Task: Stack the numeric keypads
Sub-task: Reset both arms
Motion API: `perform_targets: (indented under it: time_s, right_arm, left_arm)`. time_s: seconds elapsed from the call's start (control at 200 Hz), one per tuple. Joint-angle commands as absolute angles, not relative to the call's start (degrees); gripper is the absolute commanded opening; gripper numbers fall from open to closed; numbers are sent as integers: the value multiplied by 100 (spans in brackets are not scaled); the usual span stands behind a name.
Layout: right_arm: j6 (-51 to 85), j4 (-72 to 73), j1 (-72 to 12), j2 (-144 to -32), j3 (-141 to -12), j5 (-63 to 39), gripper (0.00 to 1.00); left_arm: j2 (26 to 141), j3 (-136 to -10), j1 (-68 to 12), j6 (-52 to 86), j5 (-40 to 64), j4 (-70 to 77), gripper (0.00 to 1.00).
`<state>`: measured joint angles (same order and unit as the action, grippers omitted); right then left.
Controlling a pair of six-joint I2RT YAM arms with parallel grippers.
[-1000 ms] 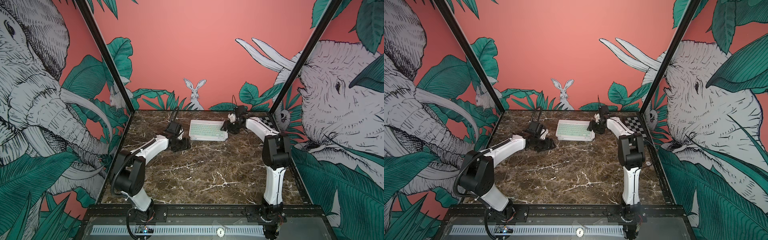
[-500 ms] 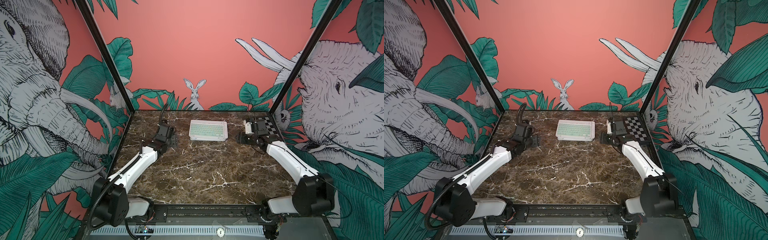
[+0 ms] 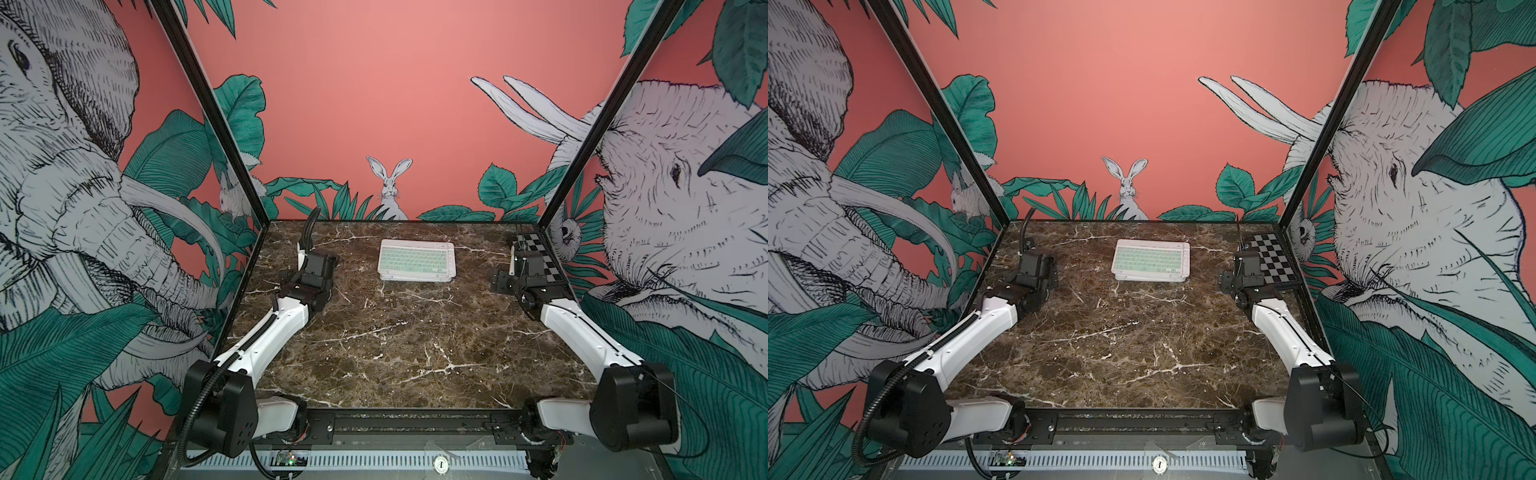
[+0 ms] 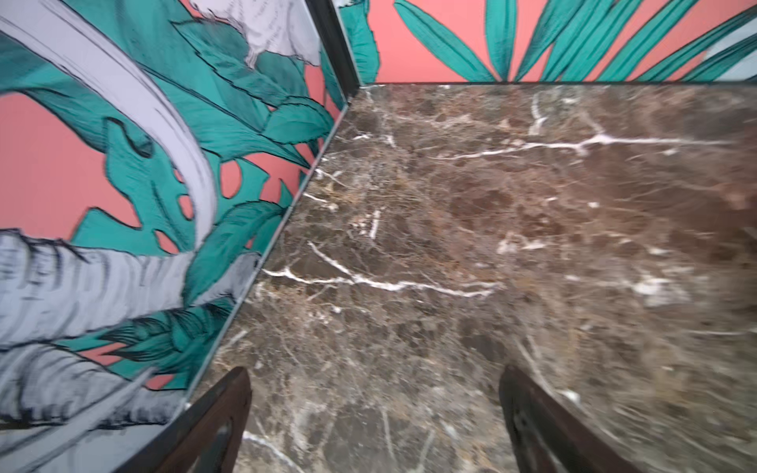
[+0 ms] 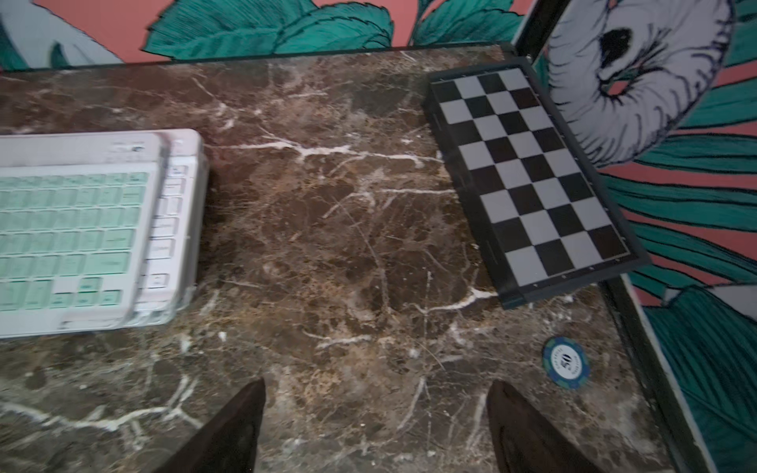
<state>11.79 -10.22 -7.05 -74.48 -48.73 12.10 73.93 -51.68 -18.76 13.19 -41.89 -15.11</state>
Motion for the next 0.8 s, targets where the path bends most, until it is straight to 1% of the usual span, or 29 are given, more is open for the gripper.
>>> perform_targets:
  time_s: [0.0,0.11,0.235,0.355,0.42,0.455,0.505,0.6,0.645,0.73,0.795]
  right_arm:
    - [1021,-266,-563,-7468,-4573,1850,86]
    - [761,342,-531,-7600,-4210,2195,86]
    - [513,1172,-510,-7664,-3651,2370,86]
    - [221,2691,-501,-7752,-2862,2222,86]
    - [207,3232,-500,-7896,-2643,2096,86]
    - [162,3426,-488,-7975,-2615,1996,86]
    - [183,3255,-474,-7968,-2696,1791,86]
    - [-11,3753,-447,-8162,-2619,1453,85]
    - [-43,4164,-422,-8331,-2534,1400,86]
    - [-43,4440,-398,-8550,-2454,1307,85]
    - [-19,4743,-384,-8637,-2316,1310,86]
  left_arm:
    - [7457,-4940,-1713,543,-4520,-598,97]
    - [7464,-4648,-1628,-165,-4399,-11,97]
    - [7303,-4018,-1492,-673,-3850,947,97]
    - [7066,-3313,-1219,-835,-3208,1964,97]
    - [7055,-3033,-1046,-801,-2812,2410,97]
    - [7115,-2940,-1005,-802,-2717,2601,96]
    - [7260,-2857,-994,-838,-2671,2857,95]
    - [7612,-2653,-985,-895,-2534,3484,94]
    - [7729,-2583,-954,-772,-2470,3660,94]
    - [8015,-2380,-927,-718,-2344,4382,94]
    - [8201,-2408,-889,-735,-2162,4430,94]
